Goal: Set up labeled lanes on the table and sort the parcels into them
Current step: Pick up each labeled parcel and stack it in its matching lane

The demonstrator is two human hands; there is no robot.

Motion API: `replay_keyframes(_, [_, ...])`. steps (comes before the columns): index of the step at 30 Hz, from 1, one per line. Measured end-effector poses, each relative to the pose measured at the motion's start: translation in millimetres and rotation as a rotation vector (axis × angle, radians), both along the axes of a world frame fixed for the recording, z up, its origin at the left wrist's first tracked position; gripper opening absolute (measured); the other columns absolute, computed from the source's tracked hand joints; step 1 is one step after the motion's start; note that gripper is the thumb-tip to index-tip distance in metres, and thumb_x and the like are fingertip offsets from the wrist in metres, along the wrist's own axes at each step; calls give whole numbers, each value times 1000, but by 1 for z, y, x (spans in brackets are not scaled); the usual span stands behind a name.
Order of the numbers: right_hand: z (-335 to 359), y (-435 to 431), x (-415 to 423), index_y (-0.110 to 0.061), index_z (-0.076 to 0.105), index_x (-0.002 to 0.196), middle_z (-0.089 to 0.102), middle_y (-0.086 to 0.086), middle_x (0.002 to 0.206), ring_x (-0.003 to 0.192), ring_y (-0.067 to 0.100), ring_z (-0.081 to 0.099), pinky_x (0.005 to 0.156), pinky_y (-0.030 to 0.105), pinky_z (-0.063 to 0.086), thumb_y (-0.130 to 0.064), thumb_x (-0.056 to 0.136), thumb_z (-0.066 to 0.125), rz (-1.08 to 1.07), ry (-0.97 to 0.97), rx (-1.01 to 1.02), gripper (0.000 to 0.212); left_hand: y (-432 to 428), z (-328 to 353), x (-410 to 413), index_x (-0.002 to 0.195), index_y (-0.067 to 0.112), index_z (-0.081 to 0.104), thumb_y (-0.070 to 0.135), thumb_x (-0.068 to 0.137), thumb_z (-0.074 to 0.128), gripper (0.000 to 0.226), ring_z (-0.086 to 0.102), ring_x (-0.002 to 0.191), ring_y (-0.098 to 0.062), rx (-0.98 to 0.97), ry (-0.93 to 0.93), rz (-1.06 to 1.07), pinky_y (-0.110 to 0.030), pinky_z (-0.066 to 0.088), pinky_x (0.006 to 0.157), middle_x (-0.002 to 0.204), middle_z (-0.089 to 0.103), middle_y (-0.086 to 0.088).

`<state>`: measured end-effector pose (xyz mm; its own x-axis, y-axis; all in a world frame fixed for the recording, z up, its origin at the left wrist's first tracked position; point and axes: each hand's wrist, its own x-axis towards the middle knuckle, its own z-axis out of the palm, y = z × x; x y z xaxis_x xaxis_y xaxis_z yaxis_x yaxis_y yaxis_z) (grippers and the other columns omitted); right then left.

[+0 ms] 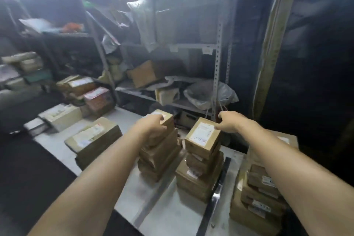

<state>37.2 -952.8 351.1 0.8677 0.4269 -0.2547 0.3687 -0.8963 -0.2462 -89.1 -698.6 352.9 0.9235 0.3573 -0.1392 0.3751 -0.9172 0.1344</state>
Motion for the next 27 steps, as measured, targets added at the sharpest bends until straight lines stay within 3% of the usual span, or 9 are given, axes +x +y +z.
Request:
replay_keyframes(2, [2, 54, -15, -14, 52, 136, 58, 8, 134, 116, 28, 58, 95, 43, 52, -45, 90, 60, 107, -3, -13, 56, 52, 5, -35, 142, 22, 51, 41, 93, 55, 52, 55, 124, -27, -21, 1, 102, -35, 45, 96, 141, 57, -4])
replay_keyframes(11, [1, 334, -133, -17, 58, 125, 63, 5, 125, 110, 26, 61, 89, 38, 52, -48, 86, 59, 415, -40, 21, 50, 293, -1, -221, 146, 27, 45, 47, 94, 53, 56, 53, 128, -24, -64, -12, 438, -37, 47, 100, 148, 50, -2])
replay_keyframes(17, [-7, 519, -221, -19, 51, 139, 56, 3, 141, 124, 26, 54, 97, 35, 46, -48, 91, 60, 581, -63, -3, 57, 437, -12, -325, 143, 29, 48, 44, 96, 52, 49, 56, 121, -25, -93, 20, 600, -36, 50, 95, 141, 54, -3])
replay_keyframes(22, [-21, 639, -268, -11, 45, 146, 48, 10, 149, 133, 28, 47, 107, 35, 42, -41, 96, 61, 666, 25, -25, 60, 523, -31, -362, 145, 31, 45, 46, 97, 50, 51, 57, 117, -24, -146, 64, 664, -35, 51, 92, 140, 54, -1])
replay_keyframes(27, [-44, 749, -275, -13, 46, 145, 50, 8, 147, 131, 27, 49, 105, 38, 44, -44, 94, 61, 732, 58, -53, 61, 606, -58, -372, 143, 32, 47, 47, 96, 51, 50, 57, 117, -26, -195, 89, 710, -37, 50, 93, 139, 55, -2])
